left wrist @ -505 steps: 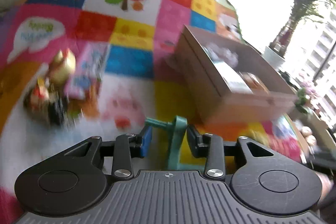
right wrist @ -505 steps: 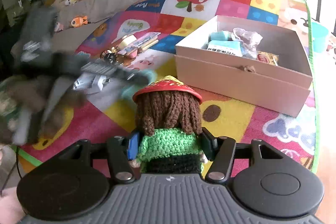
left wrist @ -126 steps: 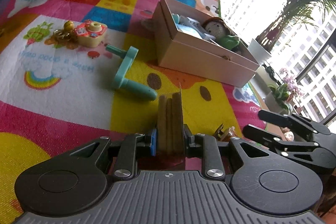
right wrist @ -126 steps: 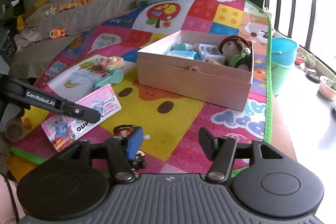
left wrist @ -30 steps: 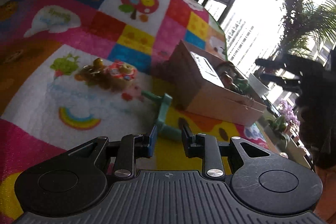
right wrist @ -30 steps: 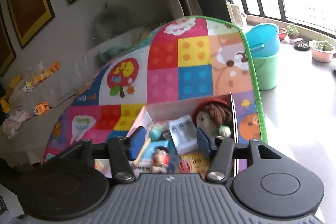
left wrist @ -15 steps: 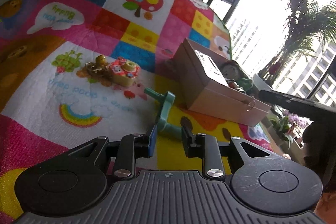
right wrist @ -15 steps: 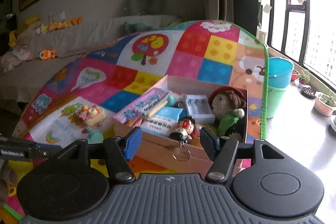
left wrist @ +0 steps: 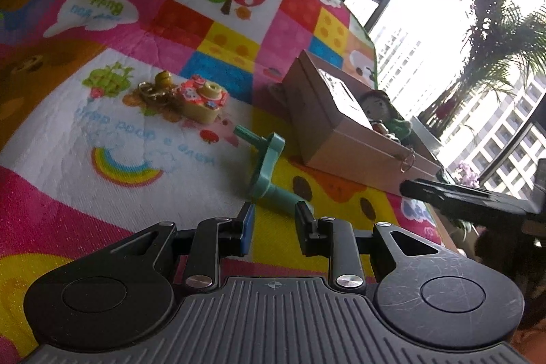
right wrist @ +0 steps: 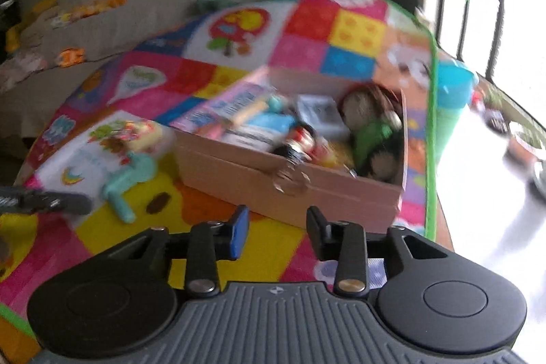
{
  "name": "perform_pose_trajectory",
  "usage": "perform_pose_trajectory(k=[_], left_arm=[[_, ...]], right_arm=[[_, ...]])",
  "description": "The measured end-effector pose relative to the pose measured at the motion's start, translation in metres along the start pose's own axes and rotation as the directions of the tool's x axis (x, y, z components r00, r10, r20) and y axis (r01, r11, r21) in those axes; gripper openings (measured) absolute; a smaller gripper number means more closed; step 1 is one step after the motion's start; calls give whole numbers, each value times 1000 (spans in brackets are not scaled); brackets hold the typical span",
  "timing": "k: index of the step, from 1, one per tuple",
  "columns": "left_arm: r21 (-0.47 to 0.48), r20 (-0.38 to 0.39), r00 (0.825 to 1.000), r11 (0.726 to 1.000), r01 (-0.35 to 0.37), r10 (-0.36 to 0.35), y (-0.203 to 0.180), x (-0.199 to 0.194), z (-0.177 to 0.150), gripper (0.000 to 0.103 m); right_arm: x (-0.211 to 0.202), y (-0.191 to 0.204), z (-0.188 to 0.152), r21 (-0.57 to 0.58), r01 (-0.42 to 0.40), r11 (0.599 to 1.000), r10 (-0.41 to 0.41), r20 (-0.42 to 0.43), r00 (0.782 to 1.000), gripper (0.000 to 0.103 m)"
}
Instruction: Organize objects
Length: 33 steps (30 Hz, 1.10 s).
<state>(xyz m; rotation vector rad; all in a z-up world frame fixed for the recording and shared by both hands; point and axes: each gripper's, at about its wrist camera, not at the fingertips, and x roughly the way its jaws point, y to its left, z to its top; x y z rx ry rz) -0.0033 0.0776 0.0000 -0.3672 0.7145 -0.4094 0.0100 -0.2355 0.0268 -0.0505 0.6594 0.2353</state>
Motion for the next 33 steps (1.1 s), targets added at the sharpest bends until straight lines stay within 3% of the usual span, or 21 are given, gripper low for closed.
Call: perform_pose_trajectory(k=[6, 9, 12, 18, 22, 26, 29, 33], left_arm=[[-16, -7, 1000, 1000, -4, 4, 4, 1, -2, 28], [-23, -6, 1000, 1000, -1, 1, 6, 0, -2, 28], [-30, -5, 1000, 1000, 1, -1, 7, 0, -3, 28], [-41, -5, 1000, 999, 4, -4, 9, 0, -4, 28], [-46, -4, 1000, 999, 6, -6, 9, 0, -4, 28], [-46, -4, 1000, 999, 10, -10, 10, -1, -4, 28], [-51, -2, 1000, 999, 11, -11, 12, -3, -5, 28], [-68, 0, 1000, 998, 15, -15, 15, -2, -4, 28]], right_arm=[[10, -7, 4, 94, -61, 994, 61, -1, 998, 33], [12, -6, 12, 117, -96, 989, 96, 6, 995, 25], [8, -12, 26, 173, -174, 969, 172, 27, 985, 22], [-4, -24, 56, 194, -129, 972, 101, 149, 984, 23], [18, -41, 72, 261, -152, 953, 140, 63, 988, 23], [54, -44, 76, 290, -96, 952, 112, -40, 993, 23], [70, -38, 74, 250, -69, 966, 92, -80, 993, 26], [62, -19, 70, 110, -34, 993, 42, -67, 997, 26]])
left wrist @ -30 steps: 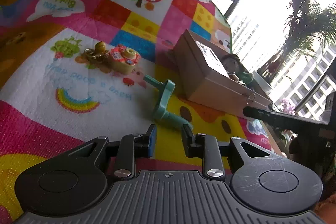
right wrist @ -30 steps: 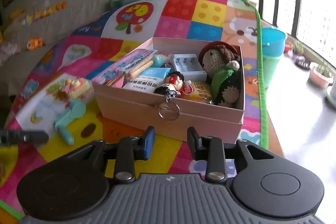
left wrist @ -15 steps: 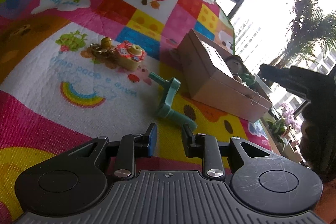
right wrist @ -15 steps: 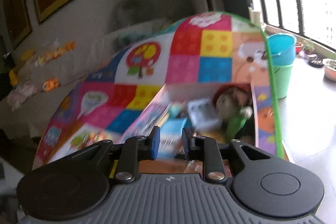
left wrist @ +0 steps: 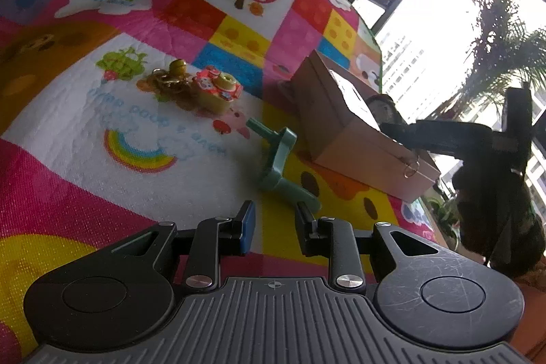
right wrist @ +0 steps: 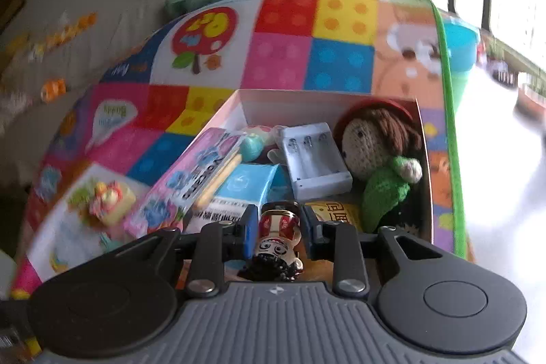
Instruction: Organize objects
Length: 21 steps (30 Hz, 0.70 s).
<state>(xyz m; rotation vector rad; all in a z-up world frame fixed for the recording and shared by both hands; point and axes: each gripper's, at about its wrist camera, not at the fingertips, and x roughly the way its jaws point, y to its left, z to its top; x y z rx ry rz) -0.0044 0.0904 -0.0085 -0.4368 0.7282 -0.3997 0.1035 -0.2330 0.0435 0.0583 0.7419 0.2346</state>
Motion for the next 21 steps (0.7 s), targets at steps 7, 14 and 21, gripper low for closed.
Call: perform_pose_trajectory(k=[7, 14, 21], left_arm=[[0, 2, 1000, 1000, -1, 1, 0, 0, 0, 28], [160, 11, 998, 985, -70, 69, -26, -4, -3, 28], [189, -4, 998, 980, -56, 58, -34, -3, -3, 28]], right_arm=[[-27, -4, 13, 39, -26, 999, 22, 90, 996, 0], [-17, -9, 19, 44, 10, 999, -11, 13, 1000, 23], [11, -2, 5, 14, 22, 1000, -21, -45, 999, 45]])
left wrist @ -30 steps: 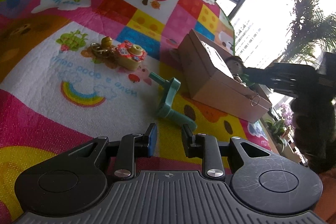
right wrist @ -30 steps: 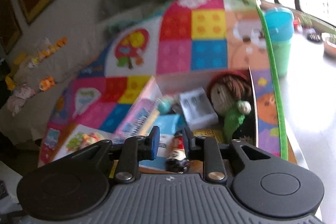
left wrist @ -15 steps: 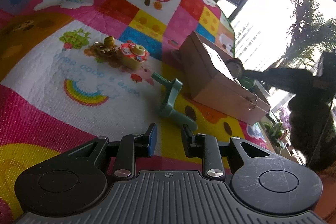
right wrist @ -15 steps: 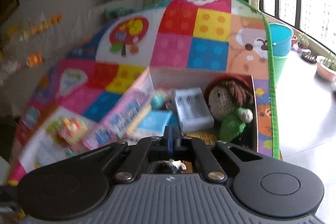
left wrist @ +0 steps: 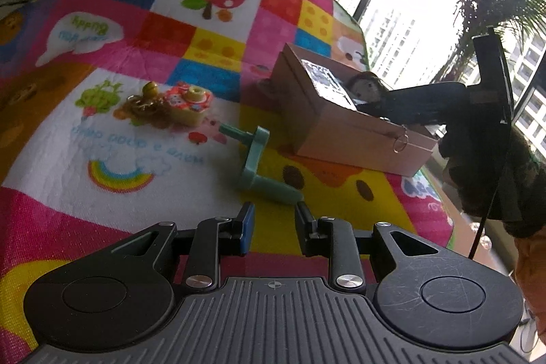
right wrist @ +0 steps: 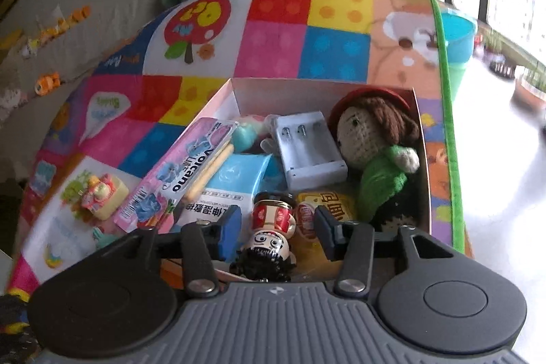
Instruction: Organize objects
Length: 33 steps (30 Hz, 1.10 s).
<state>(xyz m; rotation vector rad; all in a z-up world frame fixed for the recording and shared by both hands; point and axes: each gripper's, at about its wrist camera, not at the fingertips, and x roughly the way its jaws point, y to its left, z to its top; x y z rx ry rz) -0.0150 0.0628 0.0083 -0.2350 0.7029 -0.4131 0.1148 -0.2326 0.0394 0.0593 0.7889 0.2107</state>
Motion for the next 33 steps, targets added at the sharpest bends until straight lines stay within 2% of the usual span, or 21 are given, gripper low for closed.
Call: perform_pose_trajectory(k=[2, 6, 9, 12, 14, 16, 18, 23, 26, 28, 33], left_arm=[[-8, -4, 1000, 1000, -4, 4, 2, 0, -1, 28], [-25, -6, 1000, 1000, -17, 17, 8, 0, -1, 28], [-33, -6, 1000, 999, -18, 18, 10, 1, -1, 28], [-34, -9, 1000, 999, -12, 12, 9, 3, -2, 28], [-32, -11, 1000, 999, -11, 11, 8, 3, -3, 28], [-31, -9, 1000, 999, -11, 10, 8, 2, -3, 28], [-32, -7, 1000, 999, -16, 16, 9, 1, -2, 28], [-37, -6, 999, 999, -40, 40, 13, 2, 2, 28], [-27, -1, 999, 999, -47, 47, 11, 6, 8, 28], [0, -1, 999, 999, -54, 54, 7, 12, 14, 28], [92, -23, 996, 992, -82, 85, -8, 41, 33, 29]], right_arm=[[-1, 4, 0, -20, 26, 999, -26, 10, 1000, 42], [-29, -2, 9, 22, -8, 1000, 6, 99, 995, 42], [-65, -7, 23, 55, -51, 997, 38, 218, 975, 42], [-90, -5, 38, 35, -58, 998, 45, 294, 955, 42], [-94, -3, 43, 21, -58, 998, 49, 301, 952, 43], [-92, -1, 41, 5, -38, 999, 34, 306, 951, 51], [-90, -2, 35, 5, -15, 1000, 12, 312, 950, 54], [-91, 0, 22, -9, -43, 999, 44, 302, 952, 61], [-92, 11, 12, -60, -28, 998, 45, 306, 951, 71], [-92, 22, 5, -109, -17, 994, 51, 310, 949, 76], [-92, 47, -5, -199, -2, 980, 66, 318, 946, 81]])
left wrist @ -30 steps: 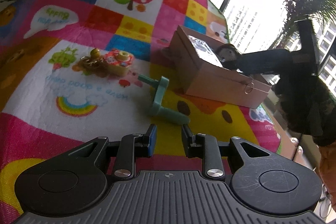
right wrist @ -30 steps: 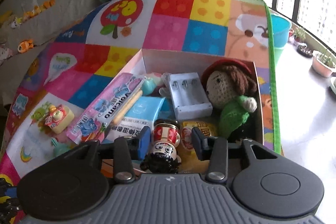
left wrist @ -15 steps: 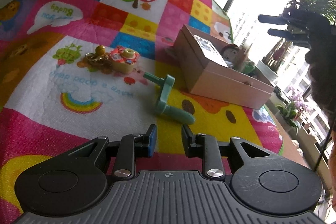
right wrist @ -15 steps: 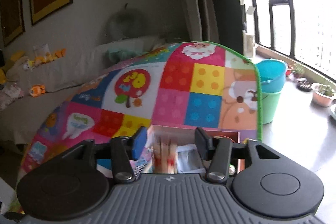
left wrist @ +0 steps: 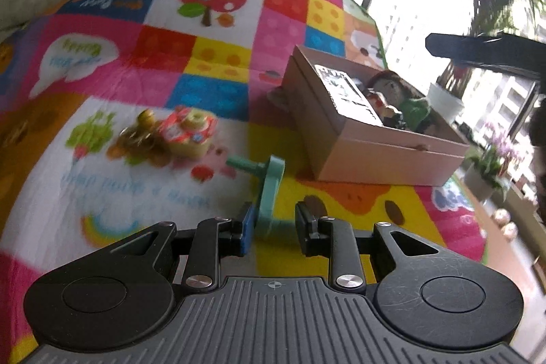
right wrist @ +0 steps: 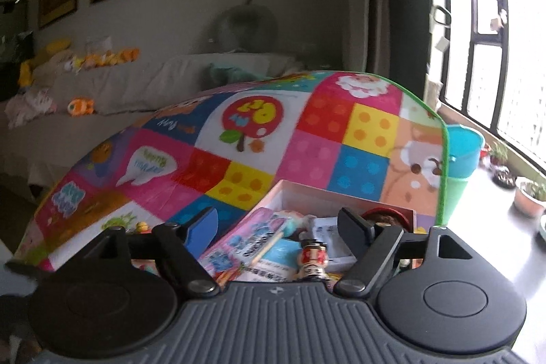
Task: Organize objects
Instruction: 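Grasp the teal toy with the left gripper while the right gripper reaches for the pink toy, then grasp the pink keyring toy in the right gripper while the left gripper holds the teal toy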
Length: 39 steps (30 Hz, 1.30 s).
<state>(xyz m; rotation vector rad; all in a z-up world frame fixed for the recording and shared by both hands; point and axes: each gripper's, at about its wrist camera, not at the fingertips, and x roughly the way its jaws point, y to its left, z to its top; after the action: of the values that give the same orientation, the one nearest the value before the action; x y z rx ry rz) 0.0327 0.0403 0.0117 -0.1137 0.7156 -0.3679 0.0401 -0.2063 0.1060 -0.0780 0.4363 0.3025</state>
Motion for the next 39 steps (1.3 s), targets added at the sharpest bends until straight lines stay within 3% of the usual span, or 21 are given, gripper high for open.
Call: perform_pose_trajectory(k=[4, 8, 13, 17, 23, 24, 26, 29, 31, 34, 39], left_arm=[[41, -32, 999, 998, -39, 40, -7, 27, 11, 29], [71, -36, 999, 997, -20, 22, -9, 23, 8, 17], [-9, -39, 999, 1000, 21, -21, 16, -13, -16, 14], [-67, -14, 999, 997, -39, 38, 43, -44, -32, 14], [-152, 10, 1000, 988, -16, 17, 68, -56, -37, 14], [-150, 12, 1000, 989, -14, 16, 68, -56, -37, 14], [-152, 16, 1000, 988, -8, 11, 69, -56, -37, 14], [-166, 23, 1000, 986, 4, 0, 71, -56, -39, 15], [-172, 27, 1000, 985, 6, -2, 72, -56, -40, 15], [-179, 28, 1000, 984, 6, -1, 72, -55, -40, 15], [-174, 23, 1000, 985, -8, 12, 69, -55, -40, 15]], right_arm=[[0, 19, -2, -41, -40, 998, 40, -11, 999, 82], [9, 41, -2, -82, -69, 994, 67, -36, 997, 82], [40, 83, -10, -122, -149, 981, 136, -112, 984, 82], [83, 126, -17, -132, -223, 966, 192, -209, 959, 82], [159, 151, -18, -12, -164, 986, 151, -335, 930, 82], [167, 150, -19, 12, -161, 987, 155, -357, 921, 77], [179, 152, -23, 23, -158, 987, 154, -385, 910, 58], [173, 155, -28, -37, -166, 986, 140, -377, 916, 47], [159, 155, -34, -70, -169, 983, 133, -362, 923, 47], [133, 150, -45, -88, -215, 973, 168, -373, 912, 47], [72, 129, -71, -146, -250, 957, 183, -365, 913, 47]])
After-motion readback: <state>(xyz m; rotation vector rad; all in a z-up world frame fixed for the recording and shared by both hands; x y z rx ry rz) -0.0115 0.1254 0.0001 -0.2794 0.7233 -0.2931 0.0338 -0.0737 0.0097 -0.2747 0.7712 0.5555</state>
